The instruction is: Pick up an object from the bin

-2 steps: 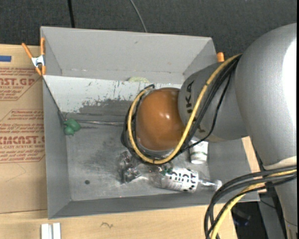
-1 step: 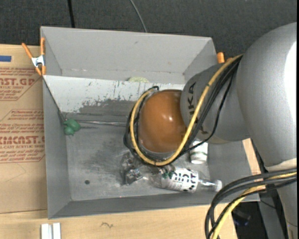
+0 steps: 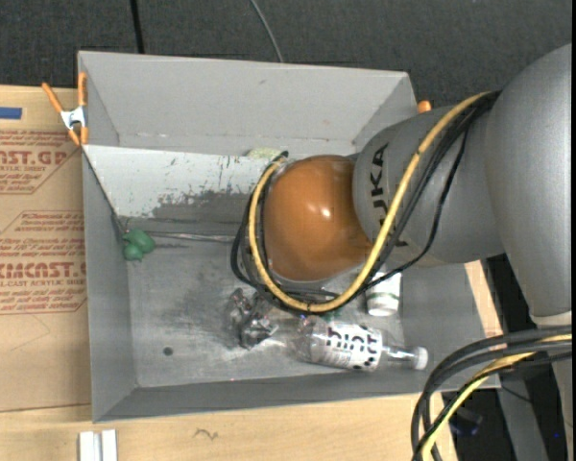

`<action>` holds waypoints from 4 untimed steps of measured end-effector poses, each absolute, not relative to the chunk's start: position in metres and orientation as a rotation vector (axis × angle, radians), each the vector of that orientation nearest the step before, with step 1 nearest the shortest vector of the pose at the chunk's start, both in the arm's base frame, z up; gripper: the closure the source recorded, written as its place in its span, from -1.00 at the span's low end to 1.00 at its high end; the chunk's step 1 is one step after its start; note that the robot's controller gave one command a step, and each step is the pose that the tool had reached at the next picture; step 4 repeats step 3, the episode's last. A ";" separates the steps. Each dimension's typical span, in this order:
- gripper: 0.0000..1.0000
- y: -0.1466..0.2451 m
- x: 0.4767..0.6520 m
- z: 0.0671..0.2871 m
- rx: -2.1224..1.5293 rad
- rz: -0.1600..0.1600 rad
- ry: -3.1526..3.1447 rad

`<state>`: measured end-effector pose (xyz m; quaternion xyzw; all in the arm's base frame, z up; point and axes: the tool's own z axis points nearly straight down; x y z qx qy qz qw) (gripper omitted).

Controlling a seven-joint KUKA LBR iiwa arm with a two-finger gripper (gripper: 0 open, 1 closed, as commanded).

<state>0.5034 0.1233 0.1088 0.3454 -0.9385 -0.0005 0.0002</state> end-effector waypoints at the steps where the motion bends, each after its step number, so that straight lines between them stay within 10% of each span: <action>1: 1.00 0.137 0.511 0.103 0.823 -0.002 -3.034; 4: 1.00 0.136 0.525 0.102 0.821 -0.001 -3.034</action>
Offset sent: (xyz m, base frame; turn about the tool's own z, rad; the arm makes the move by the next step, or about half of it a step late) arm 0.0394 0.0047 -0.0210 0.1330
